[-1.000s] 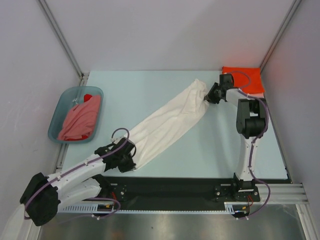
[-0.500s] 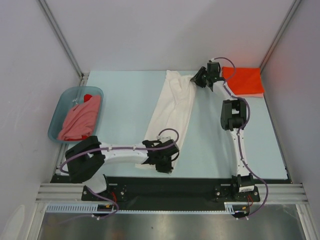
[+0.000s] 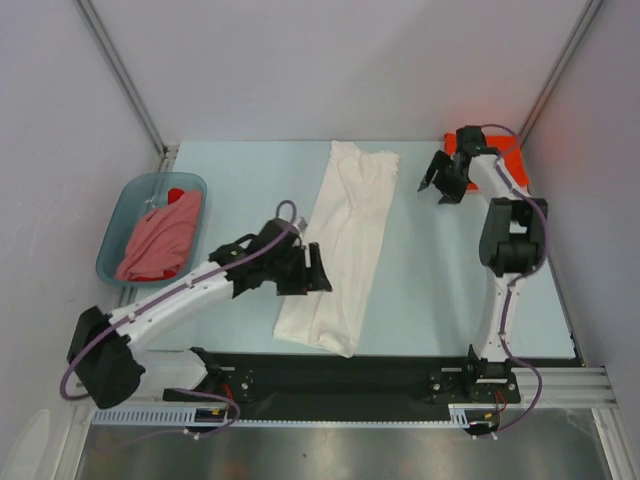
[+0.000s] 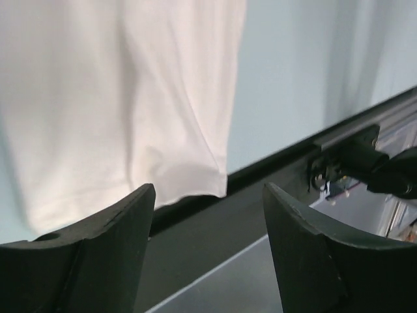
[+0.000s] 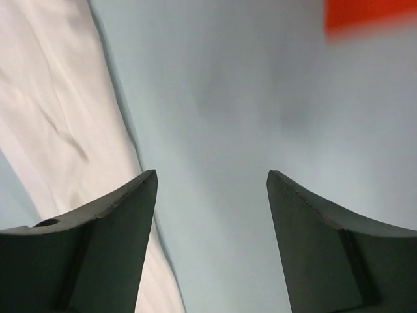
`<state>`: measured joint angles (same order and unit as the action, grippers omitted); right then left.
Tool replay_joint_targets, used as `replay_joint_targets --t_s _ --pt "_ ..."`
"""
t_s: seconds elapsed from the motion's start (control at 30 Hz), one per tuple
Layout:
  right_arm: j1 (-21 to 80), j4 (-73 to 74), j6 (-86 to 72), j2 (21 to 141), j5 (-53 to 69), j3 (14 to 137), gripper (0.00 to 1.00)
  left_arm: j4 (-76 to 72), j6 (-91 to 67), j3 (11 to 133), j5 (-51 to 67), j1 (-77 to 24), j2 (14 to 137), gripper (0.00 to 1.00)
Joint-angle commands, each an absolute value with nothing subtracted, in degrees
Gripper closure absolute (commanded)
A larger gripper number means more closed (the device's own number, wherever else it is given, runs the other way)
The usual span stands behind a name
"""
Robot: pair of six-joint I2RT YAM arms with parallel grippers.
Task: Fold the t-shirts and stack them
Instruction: Fold the tshirt
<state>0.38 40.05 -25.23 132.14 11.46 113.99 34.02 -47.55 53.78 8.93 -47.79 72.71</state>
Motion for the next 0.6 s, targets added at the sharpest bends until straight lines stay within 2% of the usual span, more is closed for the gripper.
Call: replay_joint_targets --t_s 0.0,0.1,0.3,0.4,0.57 --pt "2.0 46.1 -19.7 111.7 12.8 97.1 0.26 38.4 -35.7 51.7 13.1 -39.1 68.2 0.27" --pt "7.8 43.5 -20.8 98.9 21.1 78.0 0.27 39.3 -29.8 49.2 20.0 -27.5 71.3 0.26" --pt "27.7 31.8 -34.9 75.2 31.1 44.1 0.30 38.2 -25.1 45.1 21.8 -21.7 72.9 0.28" --pt "34.5 24.1 -42.4 68.6 30.6 35.9 0.32 37.5 -24.5 42.4 22.7 -21.0 73.5 0.29" --pt "38.1 9.6 -58.2 58.2 32.6 20.8 0.33 39.7 -25.0 42.6 20.7 -21.0 75.1 0.32"
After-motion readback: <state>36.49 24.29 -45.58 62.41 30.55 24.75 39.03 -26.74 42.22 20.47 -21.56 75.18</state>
